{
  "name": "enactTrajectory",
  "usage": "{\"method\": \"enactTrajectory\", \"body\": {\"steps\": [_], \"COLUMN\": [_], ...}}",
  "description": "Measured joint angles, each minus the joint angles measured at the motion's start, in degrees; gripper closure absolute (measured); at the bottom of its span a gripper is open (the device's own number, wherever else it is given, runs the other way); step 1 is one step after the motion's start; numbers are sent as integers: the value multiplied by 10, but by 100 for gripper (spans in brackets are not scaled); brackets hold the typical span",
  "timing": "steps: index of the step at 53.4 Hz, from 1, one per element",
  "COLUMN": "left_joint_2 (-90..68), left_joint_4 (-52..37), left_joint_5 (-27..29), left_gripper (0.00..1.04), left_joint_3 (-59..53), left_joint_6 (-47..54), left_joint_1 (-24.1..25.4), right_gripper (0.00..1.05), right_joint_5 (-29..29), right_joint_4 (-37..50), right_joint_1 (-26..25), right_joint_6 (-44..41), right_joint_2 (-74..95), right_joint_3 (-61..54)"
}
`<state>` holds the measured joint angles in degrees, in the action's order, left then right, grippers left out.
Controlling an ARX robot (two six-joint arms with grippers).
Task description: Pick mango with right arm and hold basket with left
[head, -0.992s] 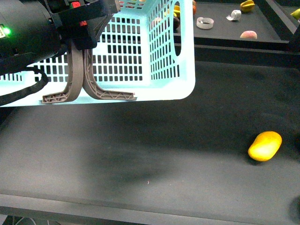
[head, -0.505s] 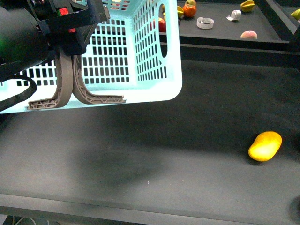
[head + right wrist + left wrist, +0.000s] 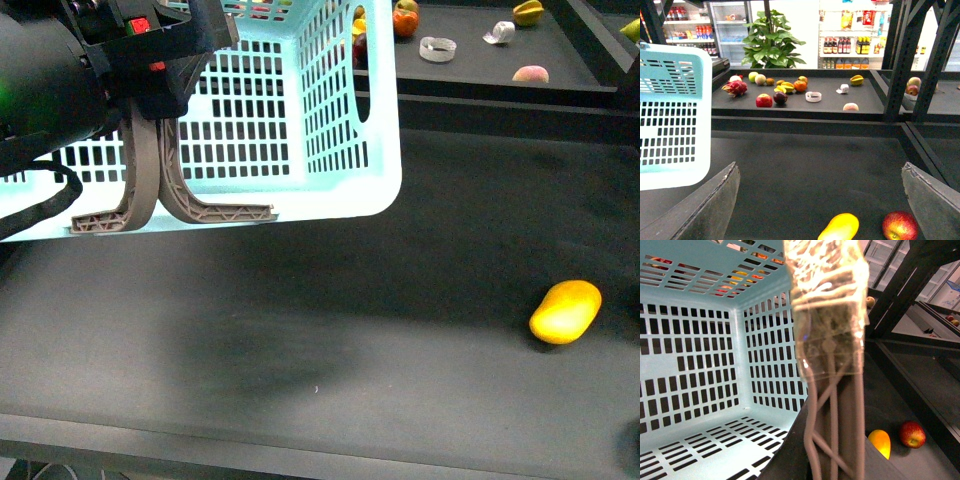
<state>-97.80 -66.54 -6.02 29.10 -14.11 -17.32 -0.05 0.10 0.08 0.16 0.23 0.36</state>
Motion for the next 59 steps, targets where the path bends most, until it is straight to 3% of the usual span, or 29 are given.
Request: {"method": "enactTrajectory", "body": {"steps": [59], "left_joint_2": [0], "left_joint_4": [0], "left_joint_5": [2], "left_gripper": [99], "left_joint_3": [0], "left_joint_6": [0], "left_joint_1": [0], "right_gripper": [8], "right_joint_5": [0], "right_joint_4": [0], "right_joint_1": [0], "right_joint_6": [0], "right_joint_2": [0], "right_joint_3": [0]}}
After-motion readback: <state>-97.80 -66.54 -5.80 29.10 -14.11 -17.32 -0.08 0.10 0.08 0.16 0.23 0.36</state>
